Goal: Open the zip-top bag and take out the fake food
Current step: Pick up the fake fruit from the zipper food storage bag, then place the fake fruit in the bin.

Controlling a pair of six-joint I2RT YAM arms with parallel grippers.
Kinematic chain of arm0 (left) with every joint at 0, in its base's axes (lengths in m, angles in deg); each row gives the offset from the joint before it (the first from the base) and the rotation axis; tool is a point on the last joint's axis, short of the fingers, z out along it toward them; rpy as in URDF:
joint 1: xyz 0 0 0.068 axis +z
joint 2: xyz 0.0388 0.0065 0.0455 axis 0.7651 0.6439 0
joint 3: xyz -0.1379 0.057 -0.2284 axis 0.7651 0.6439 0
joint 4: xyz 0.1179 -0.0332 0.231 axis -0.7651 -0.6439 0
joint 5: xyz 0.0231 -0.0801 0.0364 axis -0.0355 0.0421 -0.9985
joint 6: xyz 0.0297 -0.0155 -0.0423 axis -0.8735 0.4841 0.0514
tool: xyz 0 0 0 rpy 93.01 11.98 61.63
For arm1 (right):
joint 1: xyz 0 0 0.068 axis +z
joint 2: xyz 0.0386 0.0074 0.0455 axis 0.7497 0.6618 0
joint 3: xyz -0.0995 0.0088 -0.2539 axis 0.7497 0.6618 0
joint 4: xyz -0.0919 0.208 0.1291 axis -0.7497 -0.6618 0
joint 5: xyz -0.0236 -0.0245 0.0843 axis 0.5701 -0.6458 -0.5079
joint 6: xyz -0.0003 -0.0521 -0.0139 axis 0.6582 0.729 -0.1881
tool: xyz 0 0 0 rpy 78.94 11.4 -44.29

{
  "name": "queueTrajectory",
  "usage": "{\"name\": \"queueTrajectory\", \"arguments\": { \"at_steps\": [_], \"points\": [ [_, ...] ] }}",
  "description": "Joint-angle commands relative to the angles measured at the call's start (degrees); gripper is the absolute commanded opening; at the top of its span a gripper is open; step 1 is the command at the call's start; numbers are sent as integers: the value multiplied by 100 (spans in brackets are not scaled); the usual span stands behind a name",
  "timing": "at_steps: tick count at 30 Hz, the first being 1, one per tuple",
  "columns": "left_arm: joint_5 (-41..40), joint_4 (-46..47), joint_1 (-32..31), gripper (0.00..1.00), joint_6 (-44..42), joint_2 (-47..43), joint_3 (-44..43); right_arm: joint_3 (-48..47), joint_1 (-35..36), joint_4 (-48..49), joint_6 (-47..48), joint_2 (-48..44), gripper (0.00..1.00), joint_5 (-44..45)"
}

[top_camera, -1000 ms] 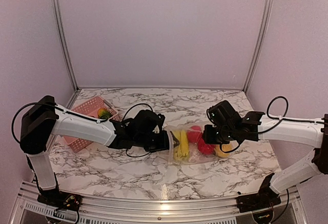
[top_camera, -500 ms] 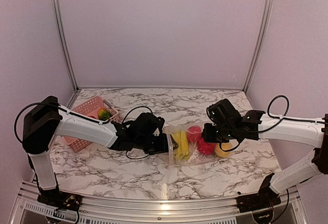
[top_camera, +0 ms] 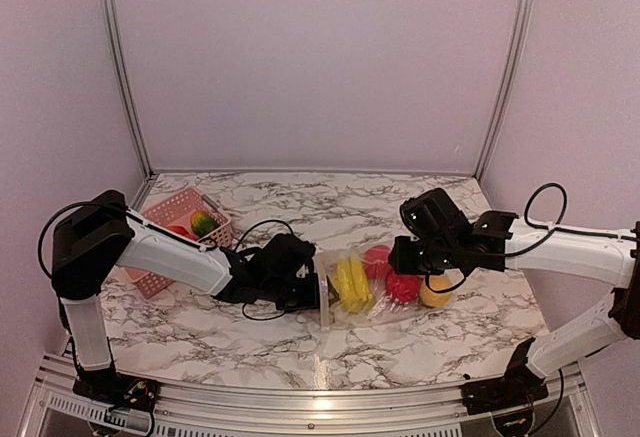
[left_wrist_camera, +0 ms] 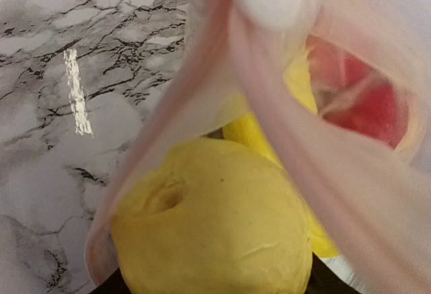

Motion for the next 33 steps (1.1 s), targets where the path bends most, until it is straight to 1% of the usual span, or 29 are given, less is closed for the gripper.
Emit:
{"name": "queueTrajectory", "arguments": {
  "at_steps": [1, 5, 10, 17, 20, 24, 29, 33],
  "points": [
    [-251, 149, -2, 62, -7, -331, 233, -290, 57, -174, 94, -49, 29, 123],
    [-604, -57, 7, 62, -22, -651, 343, -367, 57, -198, 128, -49, 30, 123],
    [-766, -94, 7, 63, 114, -1033, 674, -455, 57, -213, 211, -13, 30, 140],
    [-1139, -387, 20, 63, 203, -1572, 1000, -529, 58, -227, 248, 7, 31, 149],
    [-1352, -682, 73, 63, 257, -1769, 1064, -522, 60, -222, 249, 12, 31, 149],
    [-1839, -1192, 160, 63, 332, -2106, 1130, -501, 57, -236, 251, -36, 31, 169],
    [-2218, -1604, 544, 63, 298, -2615, 1267, -456, 58, -260, 252, -142, 31, 195],
    [-2354, -1899, 1081, 63, 107, -3054, 1259, -408, 58, -262, 249, -220, 31, 200]
  ]
}}
